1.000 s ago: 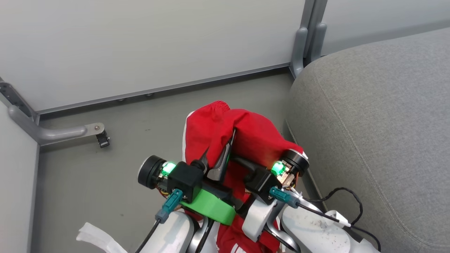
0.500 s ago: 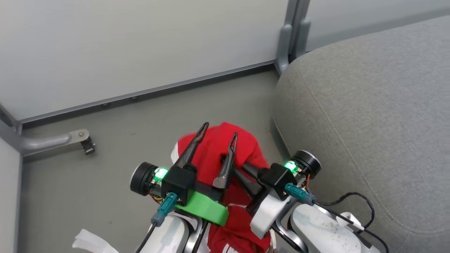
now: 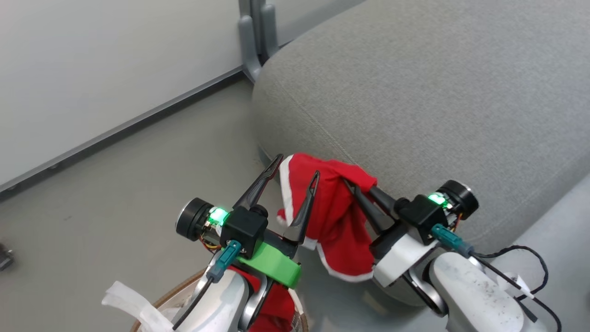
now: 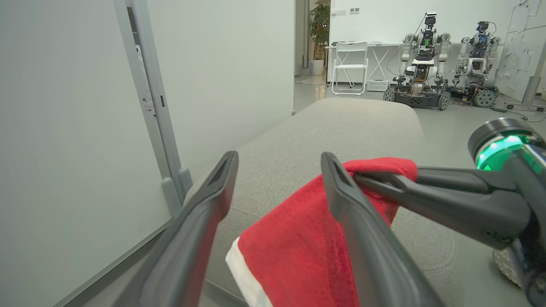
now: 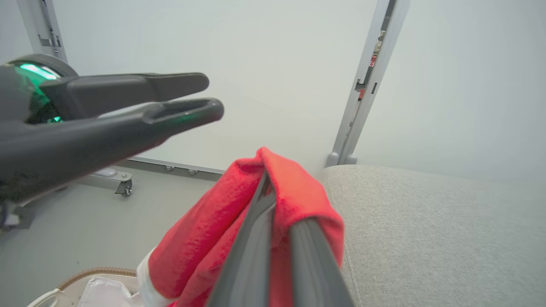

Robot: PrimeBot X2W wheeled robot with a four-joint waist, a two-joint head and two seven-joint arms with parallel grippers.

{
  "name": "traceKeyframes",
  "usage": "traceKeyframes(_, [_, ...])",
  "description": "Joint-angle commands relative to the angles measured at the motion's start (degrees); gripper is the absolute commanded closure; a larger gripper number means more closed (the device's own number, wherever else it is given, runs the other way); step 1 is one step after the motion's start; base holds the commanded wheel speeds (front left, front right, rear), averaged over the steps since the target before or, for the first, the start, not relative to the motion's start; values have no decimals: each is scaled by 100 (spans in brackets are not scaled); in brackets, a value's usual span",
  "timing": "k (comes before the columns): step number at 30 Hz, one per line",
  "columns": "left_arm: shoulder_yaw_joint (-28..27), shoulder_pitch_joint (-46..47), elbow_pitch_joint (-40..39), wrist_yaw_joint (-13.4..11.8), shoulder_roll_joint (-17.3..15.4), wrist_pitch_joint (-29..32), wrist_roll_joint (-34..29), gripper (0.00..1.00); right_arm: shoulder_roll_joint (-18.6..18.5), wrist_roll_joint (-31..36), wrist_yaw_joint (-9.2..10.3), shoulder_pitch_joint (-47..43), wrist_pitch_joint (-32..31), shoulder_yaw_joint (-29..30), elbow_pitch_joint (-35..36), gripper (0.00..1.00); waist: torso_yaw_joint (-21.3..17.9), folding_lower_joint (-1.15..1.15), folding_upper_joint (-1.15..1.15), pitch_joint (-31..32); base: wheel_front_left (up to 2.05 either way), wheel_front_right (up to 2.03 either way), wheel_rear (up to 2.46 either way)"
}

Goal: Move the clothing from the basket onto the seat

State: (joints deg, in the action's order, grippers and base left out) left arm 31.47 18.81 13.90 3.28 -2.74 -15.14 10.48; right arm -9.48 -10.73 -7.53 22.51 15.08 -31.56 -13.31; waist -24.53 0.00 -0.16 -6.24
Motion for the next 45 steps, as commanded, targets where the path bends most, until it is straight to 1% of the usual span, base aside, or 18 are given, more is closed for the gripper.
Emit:
traceKeyframes(1, [46,146,82,74,-38,-1,13,0,-54,100,8,-45,12,132,101,100,-676,0,16,-511,0,0,0])
traceKeyframes(5, [145,346,244,153,-39,-1,33,0,-252,231,8,78,12,464,185,100,-703,0,16,-663,8,8,8])
traceKeyframes(8, [119,379,302,184,-37,-1,-10,0,-371,352,8,325,12,475,144,100,-689,0,16,-755,9,9,9])
traceKeyframes(12, [21,384,397,219,-37,-1,-154,0,-572,434,8,906,12,400,9,100,-663,0,16,-938,0,0,0])
traceKeyframes(16, [-204,298,424,190,-83,-1,-342,0,-676,231,8,1666,12,432,-261,100,-629,0,16,-1196,0,0,0])
traceKeyframes(17, [-267,267,409,177,-113,-1,-396,0,-751,263,8,1917,12,348,-345,100,-618,0,16,-1294,0,0,0])
traceKeyframes(22, [-358,423,371,230,-179,-2,-615,0,-1069,223,9,2907,12,511,-708,100,-231,0,16,-1846,0,0,0])
traceKeyframes(27, [-356,654,341,280,-196,-2,-734,0,-1392,376,9,3720,12,998,-1213,100,208,0,16,-2429,0,0,0])
traceKeyframes(30, [-322,825,333,318,-215,-1,-815,0,-1505,460,9,4029,11,1366,-1524,100,469,0,16,-2746,0,0,0])
traceKeyframes(35, [-333,1019,286,308,-195,-1,-875,0,-1532,437,9,4119,12,2050,-2001,100,837,0,16,-3114,0,0,0])
traceKeyframes(36, [-339,1038,276,300,-187,-2,-876,0,-1495,405,9,4033,11,2233,-2110,100,904,0,16,-3174,0,0,0])
traceKeyframes(40, [-384,1073,283,282,-190,-2,-896,0,-1381,538,9,3704,8,2601,-2533,99,1056,0,16,-3319,0,0,0])
traceKeyframes(41, [-397,1075,284,280,-188,-1,-893,0,-1344,550,9,3645,8,2727,-2571,94,1074,0,16,-3335,0,0,0])
traceKeyframes(42, [-404,1082,284,281,-186,-1,-900,0,-1301,586,9,3538,8,2843,-2607,75,1088,0,16,-3342,0,0,0])
traceKeyframes(43, [-424,1085,266,269,-184,-2,-901,0,-1254,610,9,3400,7,2902,-2644,53,1096,0,16,-3340,0,0,0])
traceKeyframes(44, [-448,1078,247,258,-181,-2,-892,0,-1198,632,9,3235,8,2977,-2661,9,1100,0,16,-3322,0,0,0])
traceKeyframes(45, [-463,1064,242,249,-182,-2,-886,0,-1167,641,9,3118,7,3061,-2666,0,1099,0,16,-3292,0,0,0])
